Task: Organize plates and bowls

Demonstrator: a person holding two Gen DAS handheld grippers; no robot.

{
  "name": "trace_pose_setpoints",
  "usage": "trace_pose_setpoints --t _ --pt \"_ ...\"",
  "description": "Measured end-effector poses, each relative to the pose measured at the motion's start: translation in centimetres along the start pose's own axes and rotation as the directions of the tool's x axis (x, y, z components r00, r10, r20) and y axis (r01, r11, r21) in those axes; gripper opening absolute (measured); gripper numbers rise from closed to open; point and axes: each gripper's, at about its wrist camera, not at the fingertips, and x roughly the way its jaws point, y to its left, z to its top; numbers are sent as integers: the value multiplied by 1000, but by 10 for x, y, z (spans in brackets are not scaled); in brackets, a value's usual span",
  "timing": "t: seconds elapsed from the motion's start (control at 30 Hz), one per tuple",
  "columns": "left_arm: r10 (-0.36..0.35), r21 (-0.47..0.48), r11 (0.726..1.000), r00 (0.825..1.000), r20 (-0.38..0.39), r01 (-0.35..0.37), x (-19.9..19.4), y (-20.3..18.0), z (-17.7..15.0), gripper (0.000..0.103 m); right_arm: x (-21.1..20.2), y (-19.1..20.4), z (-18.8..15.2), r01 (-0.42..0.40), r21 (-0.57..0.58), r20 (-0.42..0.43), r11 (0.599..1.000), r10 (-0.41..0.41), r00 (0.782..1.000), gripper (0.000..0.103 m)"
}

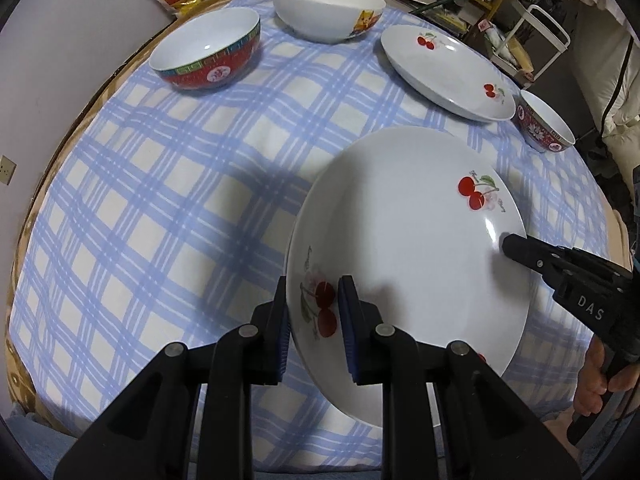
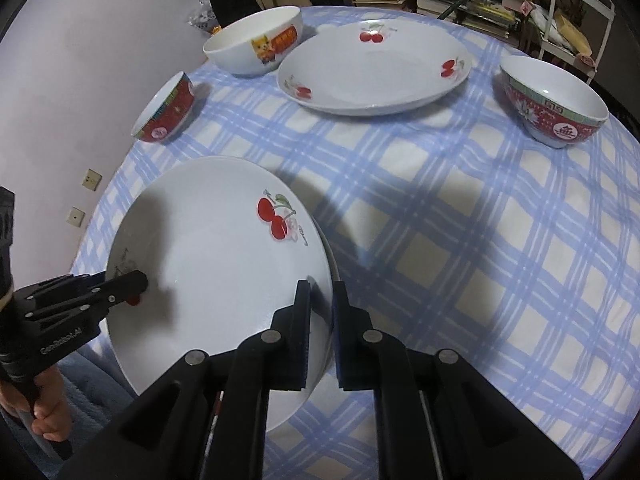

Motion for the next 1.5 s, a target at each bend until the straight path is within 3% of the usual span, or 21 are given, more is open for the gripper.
trace_pose_setpoints --t 0.37,0.57,1.17,1.37,1.5 --pt "-25 -13 1000 999 -29 25 11 3 -5 22 -1 5 -5 72 -36 32 997 -71 997 12" --pt "13 9 1000 999 -39 -13 15 -1 -5 19 2 5 -4 100 -53 48 994 -98 994 12" --pt "19 12 1000 1000 -24 -19 8 -1 -7 19 1 3 -1 95 -46 53 994 -93 994 11" --pt "93 39 995 995 22 -94 0 -4 -10 19 2 5 -1 81 -49 55 996 -78 995 11" --pt "66 18 998 998 13 -66 1 0 -7 20 2 6 -1 81 -49 56 996 -78 995 11"
